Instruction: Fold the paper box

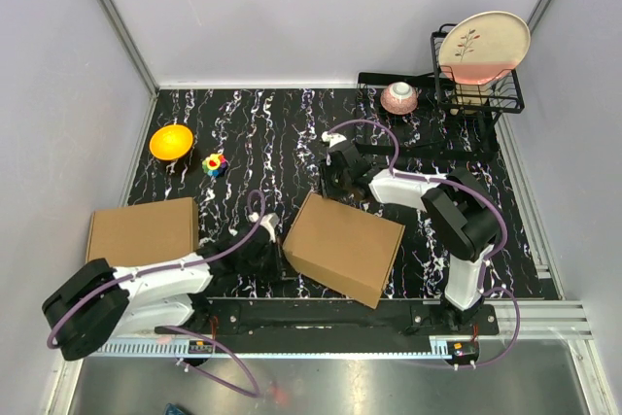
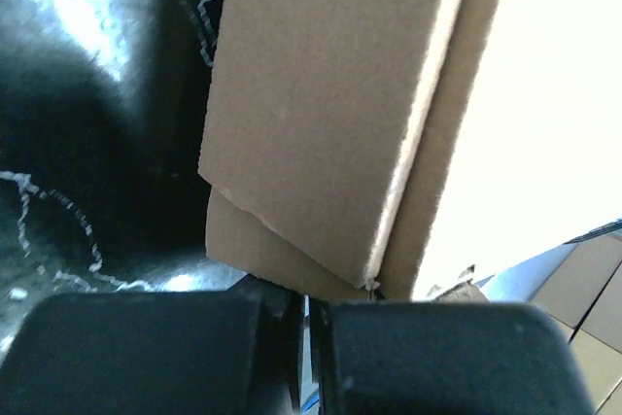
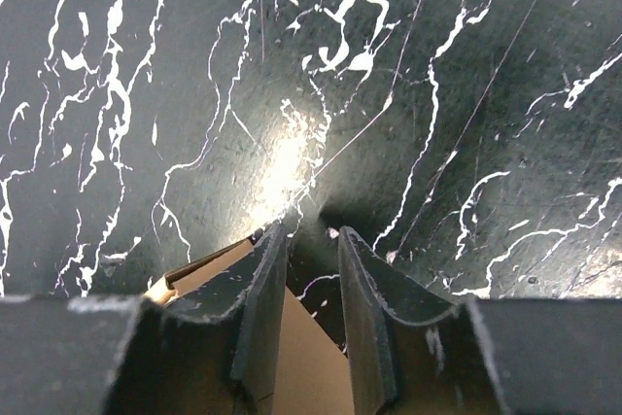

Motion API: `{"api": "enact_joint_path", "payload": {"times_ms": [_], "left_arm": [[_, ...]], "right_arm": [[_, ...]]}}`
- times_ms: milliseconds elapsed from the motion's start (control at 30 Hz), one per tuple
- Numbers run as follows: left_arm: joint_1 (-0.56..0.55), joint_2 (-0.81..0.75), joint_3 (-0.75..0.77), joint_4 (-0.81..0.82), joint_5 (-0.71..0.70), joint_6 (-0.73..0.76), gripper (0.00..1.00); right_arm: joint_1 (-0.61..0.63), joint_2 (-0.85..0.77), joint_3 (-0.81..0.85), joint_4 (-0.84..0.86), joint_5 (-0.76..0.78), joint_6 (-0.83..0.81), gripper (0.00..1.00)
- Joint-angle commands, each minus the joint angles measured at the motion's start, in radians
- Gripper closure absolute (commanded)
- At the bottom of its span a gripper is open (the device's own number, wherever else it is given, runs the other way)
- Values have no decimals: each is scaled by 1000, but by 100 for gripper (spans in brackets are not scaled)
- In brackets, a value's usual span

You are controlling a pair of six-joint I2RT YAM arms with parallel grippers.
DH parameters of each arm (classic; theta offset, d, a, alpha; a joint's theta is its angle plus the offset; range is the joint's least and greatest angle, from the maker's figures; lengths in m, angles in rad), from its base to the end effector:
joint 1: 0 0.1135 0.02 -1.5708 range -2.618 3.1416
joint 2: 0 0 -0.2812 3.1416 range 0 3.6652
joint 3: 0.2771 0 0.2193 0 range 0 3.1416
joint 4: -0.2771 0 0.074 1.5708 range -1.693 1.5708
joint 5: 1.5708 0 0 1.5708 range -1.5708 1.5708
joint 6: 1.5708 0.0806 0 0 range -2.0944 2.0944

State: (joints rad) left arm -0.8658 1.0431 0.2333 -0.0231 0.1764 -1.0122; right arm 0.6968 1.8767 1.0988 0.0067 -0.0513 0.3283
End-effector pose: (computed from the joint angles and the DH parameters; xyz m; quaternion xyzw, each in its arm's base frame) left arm 0.0997 -0.1390 0.1316 -0.0363 0.9289 -0.3384 0.1459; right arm 0.3101 0.2649 0.1687 -0.1785 0.9034 0.2114 0.3275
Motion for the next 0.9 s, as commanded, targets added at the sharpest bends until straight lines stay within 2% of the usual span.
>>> {"api": "enact_joint_path", "payload": {"times_ms": [0,133,233,267,367,500,600,700,800,833,867], "left_arm": [[25,83,21,297,-211,67,100],[25,55,29,249,-290,81,100],[25,-40,72,105,-356,122,92],[25,-104,84,25,-376,132,87],[25,-243,127,-119,-442,182,80],[25,-379,176,-218,-451,227,73],[25,-428,190,-247,-420,241,68],[25,-463,179,-256,-370,238,68],[22,-506,115,-144,-168,241,80],[18,-508,106,-120,-32,236,85],[8,-505,100,-98,22,231,87]], "right_arm": [[90,-8,-45,-108,-199,20,65],[90,-22,-40,-138,-141,17,65],[86,-47,-19,-207,-27,20,63],[70,-54,-16,-217,-6,34,63],[18,-94,1,-246,69,69,60],[-42,-175,22,-264,139,65,57],[-63,-192,56,-321,157,32,57],[-63,-188,33,-367,171,32,57],[-63,-198,-34,-370,179,64,57],[-63,-205,-49,-370,180,71,57],[-63,-211,-80,-370,182,81,58]]}}
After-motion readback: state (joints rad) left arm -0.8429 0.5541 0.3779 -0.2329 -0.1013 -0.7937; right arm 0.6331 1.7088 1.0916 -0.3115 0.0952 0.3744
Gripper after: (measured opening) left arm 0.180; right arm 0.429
